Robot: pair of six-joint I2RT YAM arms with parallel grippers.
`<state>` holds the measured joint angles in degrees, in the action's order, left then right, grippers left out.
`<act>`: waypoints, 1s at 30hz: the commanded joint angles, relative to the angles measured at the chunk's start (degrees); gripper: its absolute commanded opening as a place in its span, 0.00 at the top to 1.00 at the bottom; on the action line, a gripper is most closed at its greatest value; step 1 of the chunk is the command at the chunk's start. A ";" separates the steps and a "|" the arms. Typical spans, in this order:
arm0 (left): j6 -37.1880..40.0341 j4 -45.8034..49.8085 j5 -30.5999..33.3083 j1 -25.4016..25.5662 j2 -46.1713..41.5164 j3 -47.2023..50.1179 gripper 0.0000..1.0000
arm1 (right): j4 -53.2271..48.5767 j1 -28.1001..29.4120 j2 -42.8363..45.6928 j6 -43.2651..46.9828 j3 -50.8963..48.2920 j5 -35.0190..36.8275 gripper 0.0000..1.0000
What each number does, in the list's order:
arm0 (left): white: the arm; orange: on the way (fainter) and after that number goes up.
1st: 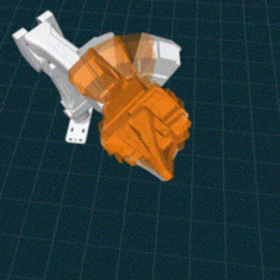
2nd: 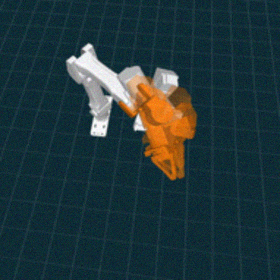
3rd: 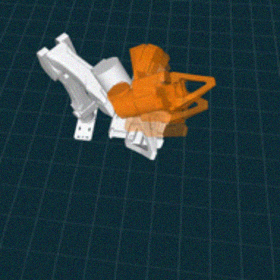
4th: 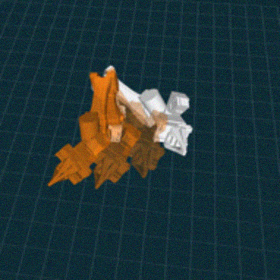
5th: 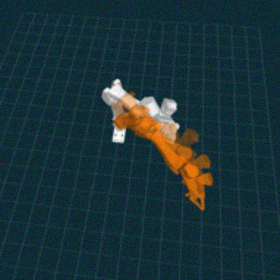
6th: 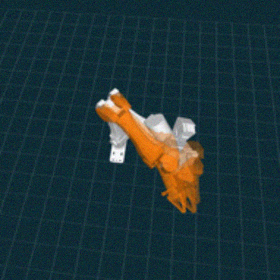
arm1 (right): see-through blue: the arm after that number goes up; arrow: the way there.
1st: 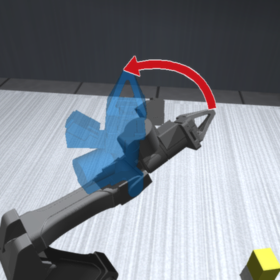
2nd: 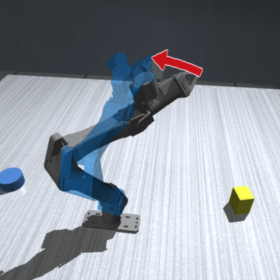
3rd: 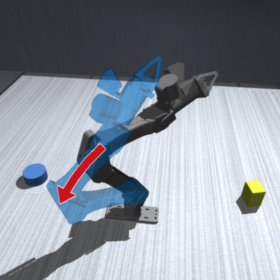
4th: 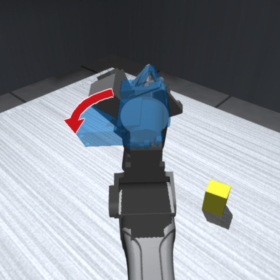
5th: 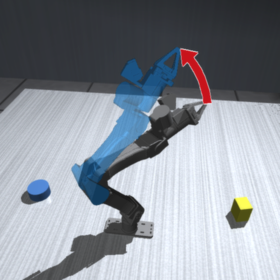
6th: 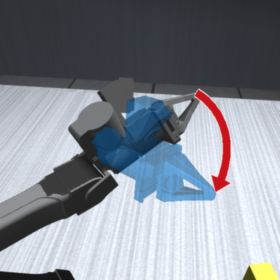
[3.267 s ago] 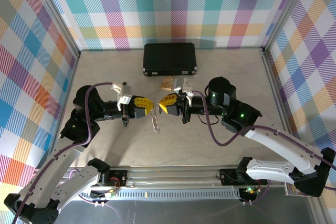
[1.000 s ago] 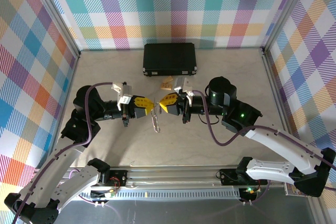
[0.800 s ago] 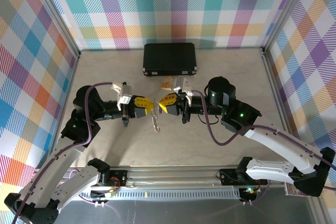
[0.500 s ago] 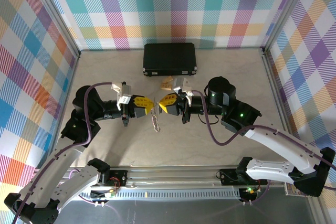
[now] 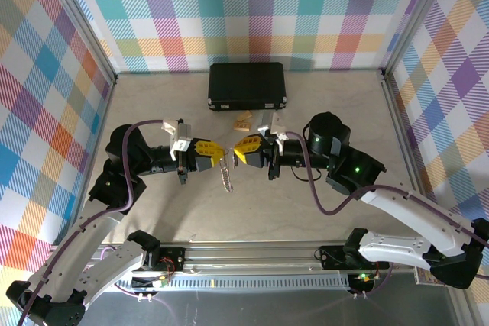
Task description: Put the keys on the keyring
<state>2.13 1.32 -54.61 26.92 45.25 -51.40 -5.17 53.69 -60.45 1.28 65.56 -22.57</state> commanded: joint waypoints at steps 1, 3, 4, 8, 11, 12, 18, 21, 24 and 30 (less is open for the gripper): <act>-0.70 -2.29 -1.51 0.50 -0.72 0.42 1.00 | 1.72 0.10 -0.34 -0.54 0.53 -0.83 1.00; -0.64 -2.21 -1.47 0.43 -0.78 0.33 1.00 | 1.86 0.10 -0.70 -0.55 0.58 -0.99 1.00; -0.69 -2.16 -1.51 0.48 -0.79 0.38 1.00 | 2.12 0.14 -0.83 -0.44 0.54 -0.95 1.00; -0.59 -2.11 -1.55 0.50 -0.73 0.33 1.00 | 2.45 0.09 -1.21 -0.40 0.70 -1.27 1.00; -0.62 -2.21 -1.60 0.48 -0.69 0.35 1.00 | 2.34 0.10 -1.43 -0.29 0.71 -1.25 1.00; -0.59 -2.20 -1.68 0.50 -0.77 0.36 1.00 | 2.50 0.10 -1.50 -0.33 0.62 -1.25 1.00; -0.56 -2.11 -1.66 0.50 -0.86 0.40 1.00 | 2.54 0.13 -1.34 -0.31 0.36 -1.08 1.00; -0.63 -2.20 -1.68 0.50 -0.83 0.35 1.00 | 2.56 0.10 -1.47 -0.40 0.51 -1.15 1.00; -0.67 -2.18 -1.72 0.46 -0.87 0.30 1.00 | 2.61 0.10 -1.43 -0.31 0.38 -1.07 1.00; -0.71 -2.03 -1.72 0.43 -1.05 0.31 1.00 | 2.65 0.10 -1.47 -0.42 0.34 -1.06 1.00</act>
<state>2.11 1.34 -54.61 26.92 45.23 -51.11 -5.15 53.71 -61.71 1.28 65.56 -22.59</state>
